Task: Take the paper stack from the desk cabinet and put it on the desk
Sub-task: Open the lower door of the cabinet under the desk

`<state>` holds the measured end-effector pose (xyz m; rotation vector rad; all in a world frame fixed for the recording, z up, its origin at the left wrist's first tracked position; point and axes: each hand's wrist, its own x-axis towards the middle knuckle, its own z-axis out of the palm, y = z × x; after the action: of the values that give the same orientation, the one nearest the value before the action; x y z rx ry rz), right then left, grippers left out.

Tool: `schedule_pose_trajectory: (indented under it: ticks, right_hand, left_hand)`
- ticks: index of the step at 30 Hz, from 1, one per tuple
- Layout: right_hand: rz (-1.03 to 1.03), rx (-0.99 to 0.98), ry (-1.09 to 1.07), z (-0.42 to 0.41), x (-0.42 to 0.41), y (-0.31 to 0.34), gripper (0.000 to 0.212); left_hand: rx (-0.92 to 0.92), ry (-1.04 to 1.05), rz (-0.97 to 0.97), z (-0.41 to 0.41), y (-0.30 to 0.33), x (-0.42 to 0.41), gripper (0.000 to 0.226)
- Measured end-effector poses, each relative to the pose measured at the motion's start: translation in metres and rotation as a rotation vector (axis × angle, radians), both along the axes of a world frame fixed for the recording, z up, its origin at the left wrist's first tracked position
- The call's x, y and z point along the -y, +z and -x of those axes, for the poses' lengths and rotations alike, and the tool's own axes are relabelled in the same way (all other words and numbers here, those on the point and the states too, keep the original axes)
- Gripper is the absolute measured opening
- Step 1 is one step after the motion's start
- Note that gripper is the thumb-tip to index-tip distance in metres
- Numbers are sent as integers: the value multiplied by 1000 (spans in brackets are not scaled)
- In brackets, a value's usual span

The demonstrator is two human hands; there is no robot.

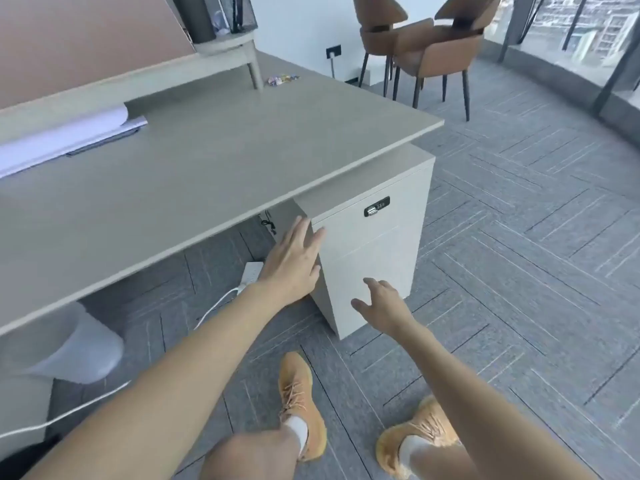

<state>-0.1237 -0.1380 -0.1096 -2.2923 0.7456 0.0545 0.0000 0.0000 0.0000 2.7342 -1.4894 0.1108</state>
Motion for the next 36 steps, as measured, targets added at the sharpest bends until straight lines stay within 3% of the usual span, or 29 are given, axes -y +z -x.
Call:
schedule_pose_trajectory:
  ticks: [10,21,27,36]
  right_hand:
    - [-236,77,-238,-74,9,-75,87]
    - [-414,215,-503,-149,-6,-120,129]
    - [-294,256,-602,-159,-9,-122,132]
    - [-98,127,-549,-136,-7,-116,132]
  left_hand:
    - [189,-108,-107,-73,-43,72,105]
    - [323,-187,77,-99,-67,83,112]
    - [321,-171,117,-98,-68,84,111]
    - [328,-156,74,-93,-64,83,110]
